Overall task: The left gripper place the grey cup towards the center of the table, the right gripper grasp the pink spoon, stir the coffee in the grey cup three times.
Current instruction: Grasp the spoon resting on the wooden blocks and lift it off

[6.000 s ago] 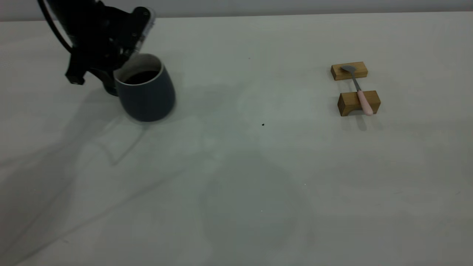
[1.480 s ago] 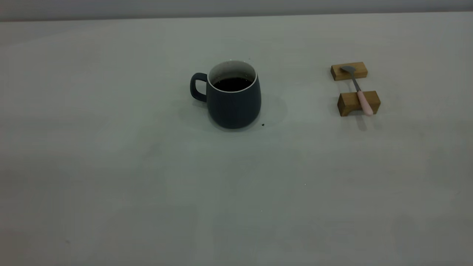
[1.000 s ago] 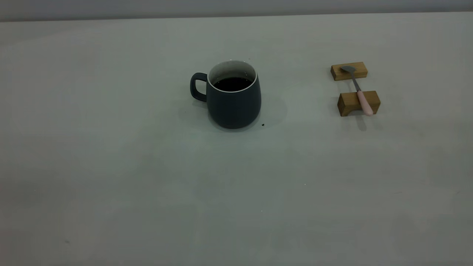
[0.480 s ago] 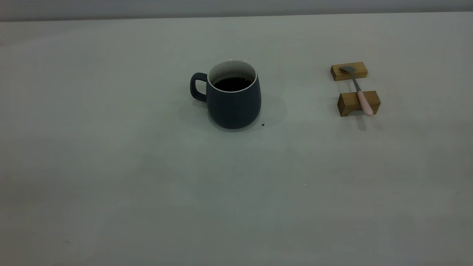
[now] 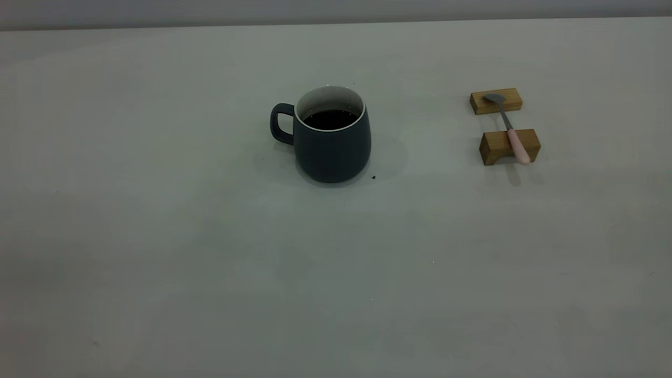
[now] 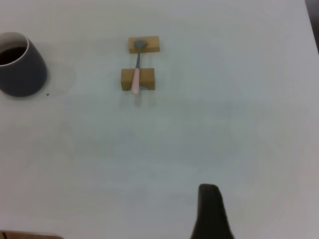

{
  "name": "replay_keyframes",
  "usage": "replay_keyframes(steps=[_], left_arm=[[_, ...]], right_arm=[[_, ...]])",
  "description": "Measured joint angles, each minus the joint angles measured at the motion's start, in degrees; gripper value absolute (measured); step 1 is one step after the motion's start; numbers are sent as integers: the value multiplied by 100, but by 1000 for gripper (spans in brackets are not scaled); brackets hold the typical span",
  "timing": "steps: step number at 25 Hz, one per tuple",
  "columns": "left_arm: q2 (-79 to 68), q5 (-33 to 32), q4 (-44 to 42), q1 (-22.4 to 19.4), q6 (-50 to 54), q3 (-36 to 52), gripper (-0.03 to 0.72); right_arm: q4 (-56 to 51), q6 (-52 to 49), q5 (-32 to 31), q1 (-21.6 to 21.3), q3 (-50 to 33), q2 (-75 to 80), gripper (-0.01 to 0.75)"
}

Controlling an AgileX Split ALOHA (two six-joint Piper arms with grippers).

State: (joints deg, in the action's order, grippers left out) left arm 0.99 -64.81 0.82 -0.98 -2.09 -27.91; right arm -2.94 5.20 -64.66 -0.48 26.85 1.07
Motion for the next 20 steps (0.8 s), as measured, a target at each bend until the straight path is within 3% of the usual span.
replay_keyframes(steps=[12, 15, 20], left_arm=[[0, 0, 0, 0, 0, 0, 434], [0, 0, 0, 0, 0, 0, 434], [0, 0, 0, 0, 0, 0, 434]], right_arm=[[-40, -19, 0, 0, 115, 327, 585], [-45, -30, 144, 0, 411, 1363, 585], [-47, -24, 1078, 0, 801, 3819, 585]])
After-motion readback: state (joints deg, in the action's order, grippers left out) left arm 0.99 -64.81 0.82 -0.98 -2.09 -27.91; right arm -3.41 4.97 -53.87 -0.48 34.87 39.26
